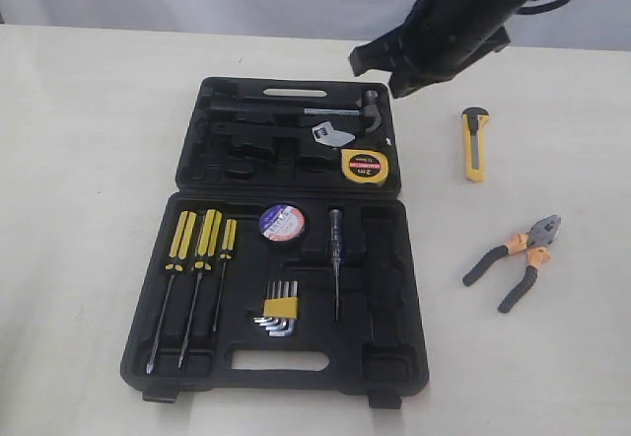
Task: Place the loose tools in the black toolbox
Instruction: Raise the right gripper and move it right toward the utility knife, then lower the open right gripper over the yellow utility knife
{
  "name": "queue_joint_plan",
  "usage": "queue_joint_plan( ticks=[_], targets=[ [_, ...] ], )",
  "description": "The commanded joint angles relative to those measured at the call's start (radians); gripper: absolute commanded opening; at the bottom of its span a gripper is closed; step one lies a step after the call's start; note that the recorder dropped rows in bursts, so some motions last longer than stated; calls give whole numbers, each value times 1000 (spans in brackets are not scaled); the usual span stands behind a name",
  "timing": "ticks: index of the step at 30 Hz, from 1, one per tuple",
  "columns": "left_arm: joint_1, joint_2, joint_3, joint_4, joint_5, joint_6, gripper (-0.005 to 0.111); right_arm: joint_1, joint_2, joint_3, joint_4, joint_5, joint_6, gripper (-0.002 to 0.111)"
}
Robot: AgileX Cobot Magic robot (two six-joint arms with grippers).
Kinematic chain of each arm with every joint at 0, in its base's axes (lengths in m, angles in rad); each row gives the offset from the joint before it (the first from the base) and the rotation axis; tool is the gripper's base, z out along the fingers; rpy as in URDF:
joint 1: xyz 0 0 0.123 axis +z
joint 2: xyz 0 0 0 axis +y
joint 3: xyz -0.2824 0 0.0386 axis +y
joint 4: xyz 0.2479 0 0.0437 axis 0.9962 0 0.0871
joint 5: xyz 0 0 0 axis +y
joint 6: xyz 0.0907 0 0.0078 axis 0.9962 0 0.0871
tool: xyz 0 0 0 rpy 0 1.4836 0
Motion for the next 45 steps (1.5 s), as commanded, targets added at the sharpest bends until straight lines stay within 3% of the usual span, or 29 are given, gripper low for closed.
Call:
queue_joint_plan(
  ticks=[1,6,14,23,27,33,37,38,43,45],
  targets=[
    [-6,4,-5,2,1,0,0,-75,-60,4,-3,85,44,-1],
    [-6,4,-5,2,1,0,0,-166,-100,4,-3,161,80,-1],
    [-6,4,-5,2,1,0,0,-212,-117,31,-73,279,133,-1],
    [-6,4,-5,2,1,0,0,-212,-329,365,-165,200,181,-1],
    [-6,4,-5,2,1,0,0,-212,-330,385,-161,129,224,-1],
    [-6,4,-5,2,1,0,0,-212,-188,189,-161,205,236,-1],
    [-6,4,-5,2,1,0,0,-212,20,-75,-161,241,236,0],
    [-6,4,-5,2,1,0,0,-212,68,-127,-161,241,236,4],
    [-6,4,-5,2,1,0,0,-214,241,-286,-155,205,215,54],
    [-6,4,-5,2,1,0,0,-214,281,-312,-155,205,243,61]
  ],
)
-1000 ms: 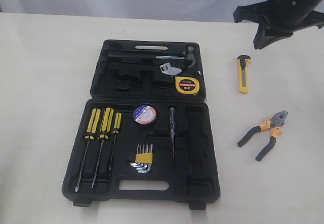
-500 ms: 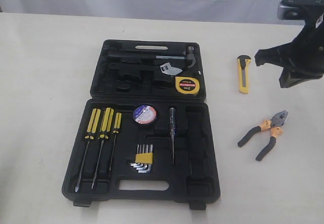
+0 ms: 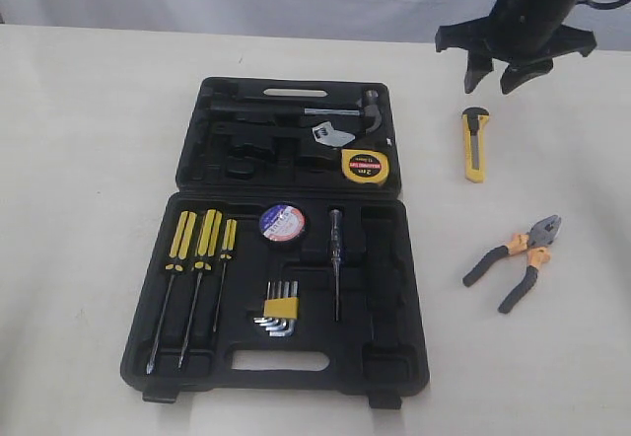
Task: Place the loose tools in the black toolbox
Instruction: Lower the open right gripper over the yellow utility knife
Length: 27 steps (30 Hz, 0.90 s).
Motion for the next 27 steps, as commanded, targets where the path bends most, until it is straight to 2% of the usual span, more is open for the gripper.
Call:
queue_joint_plan(
  ticks=[1,12,27],
  targets=[
    [-6,4,-5,2,1,0,0,-8,92,-69,-2,-12,27,62],
    [-6,4,-5,4,1,0,0,-8,192,-93,3,-68,29,62],
    [-6,4,-5,4,1,0,0,-8,215,-93,22,-139,29,62]
  ],
)
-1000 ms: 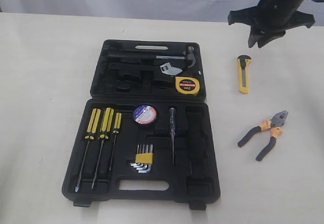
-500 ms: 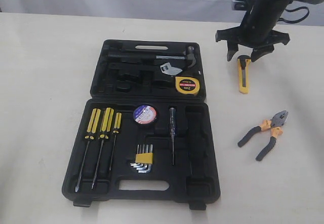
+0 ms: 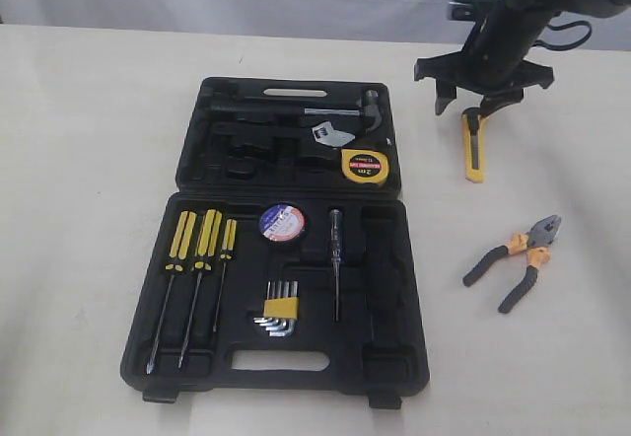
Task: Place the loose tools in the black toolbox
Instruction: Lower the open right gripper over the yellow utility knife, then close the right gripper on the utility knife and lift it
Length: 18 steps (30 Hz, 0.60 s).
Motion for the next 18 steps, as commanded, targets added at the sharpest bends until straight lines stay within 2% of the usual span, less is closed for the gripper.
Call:
queue_joint_plan(
  ticks=[1,18],
  targets=[
    [-6,4,-5,4,1,0,0,-8,8,-2,10,-15,3,62],
    [-6,4,-5,4,1,0,0,-8,64,-2,-41,26,56,61]
  ],
)
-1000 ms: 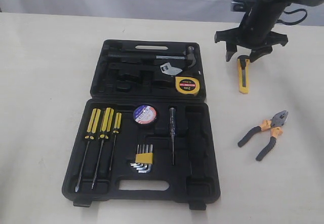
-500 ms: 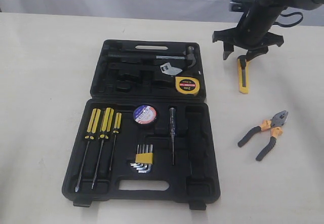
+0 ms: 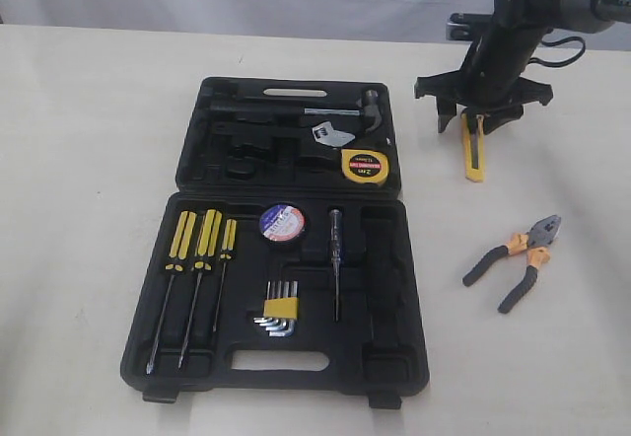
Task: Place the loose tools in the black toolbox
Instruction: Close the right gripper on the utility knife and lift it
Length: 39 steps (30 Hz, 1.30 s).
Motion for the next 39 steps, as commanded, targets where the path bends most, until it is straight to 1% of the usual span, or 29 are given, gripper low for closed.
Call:
queue_joint_plan(
  ticks=[1,7,8,10,14,15,22,26,28,31,33,36,39],
  targets=[
    [-6,4,-5,4,1,0,0,-8,21,-2,-4,22,7,61],
    [-6,4,-5,4,1,0,0,-8,23,-2,-4,35,50,61],
    [-6,4,-5,4,1,0,0,-8,23,-2,-4,40,58,59],
    [-6,4,-5,4,1,0,0,-8,23,-2,-4,55,62,48],
    [-6,4,-5,4,1,0,0,-8,23,-2,-4,78,62,6],
    [-6,4,-5,4,1,0,0,-8,23,-2,-4,82,62,0],
    [-6,4,-5,4,1,0,0,-8,-33,-2,-6,141,46,-1],
    [-6,4,-5,4,1,0,0,11,-130,2,-7,222,24,-1],
    [-6,4,-5,4,1,0,0,31,-207,32,-7,233,19,-1],
    [-6,4,-5,4,1,0,0,69,-335,115,7,245,18,-1],
    [-6,4,-5,4,1,0,0,101,-437,206,37,250,20,-1],
    [-6,4,-5,4,1,0,0,163,-580,356,105,204,40,-1],
    [-6,4,-5,4,1,0,0,242,-690,498,120,137,150,-1]
  ],
)
